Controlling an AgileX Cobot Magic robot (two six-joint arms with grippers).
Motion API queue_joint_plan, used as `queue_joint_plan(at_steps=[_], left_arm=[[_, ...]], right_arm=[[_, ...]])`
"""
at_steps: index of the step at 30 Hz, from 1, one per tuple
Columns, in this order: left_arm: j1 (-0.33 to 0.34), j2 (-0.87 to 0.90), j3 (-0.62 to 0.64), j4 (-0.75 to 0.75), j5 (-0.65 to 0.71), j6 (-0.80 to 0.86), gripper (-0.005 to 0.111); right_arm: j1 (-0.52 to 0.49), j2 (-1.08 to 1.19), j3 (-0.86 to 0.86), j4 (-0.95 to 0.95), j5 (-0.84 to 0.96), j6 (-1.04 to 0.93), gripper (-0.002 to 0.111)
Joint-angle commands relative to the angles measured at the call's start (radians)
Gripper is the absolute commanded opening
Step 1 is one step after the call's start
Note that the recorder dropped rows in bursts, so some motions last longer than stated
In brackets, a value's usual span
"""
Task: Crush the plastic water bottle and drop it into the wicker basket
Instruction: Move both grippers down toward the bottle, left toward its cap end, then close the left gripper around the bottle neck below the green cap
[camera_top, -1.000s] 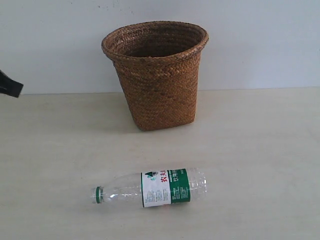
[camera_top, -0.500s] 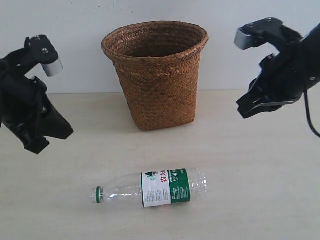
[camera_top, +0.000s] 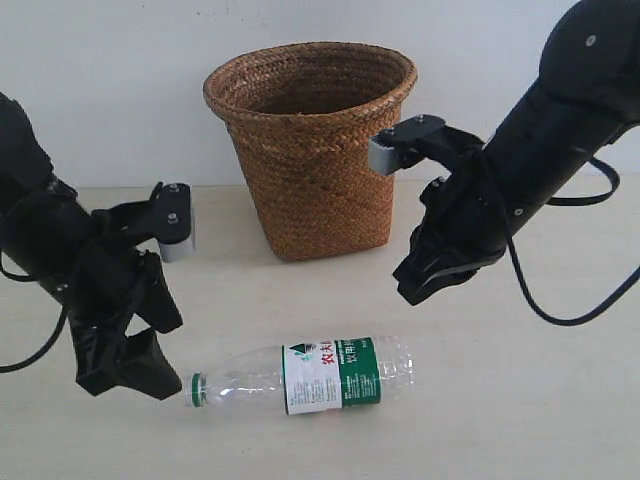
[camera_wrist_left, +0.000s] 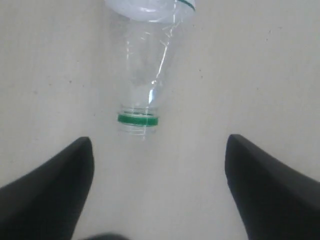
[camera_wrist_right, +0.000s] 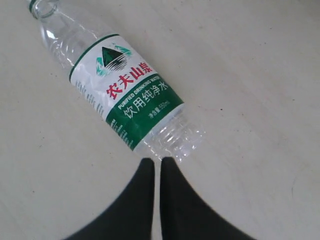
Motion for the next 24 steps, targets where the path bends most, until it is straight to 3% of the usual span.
queue_joint_plan(at_steps=[1,10,24], left_arm=[[-0.006,0.061,-0.007,0.003,-0.026,0.042,0.066],[-0.006,0.166,-0.007,-0.078,-0.087,0.189,0.066],[-0.006,0.276,-0.007,-0.133,-0.179,0.272,0.066]], right_arm=[[0.015,0.029,-0.01,0.01,-0.021,-0.009,0.0],[0.015,0.05,-0.01,0.025,-0.023,-0.009,0.0],[0.015,0.05,-0.01,0.032,-0.03,-0.007,0.0]])
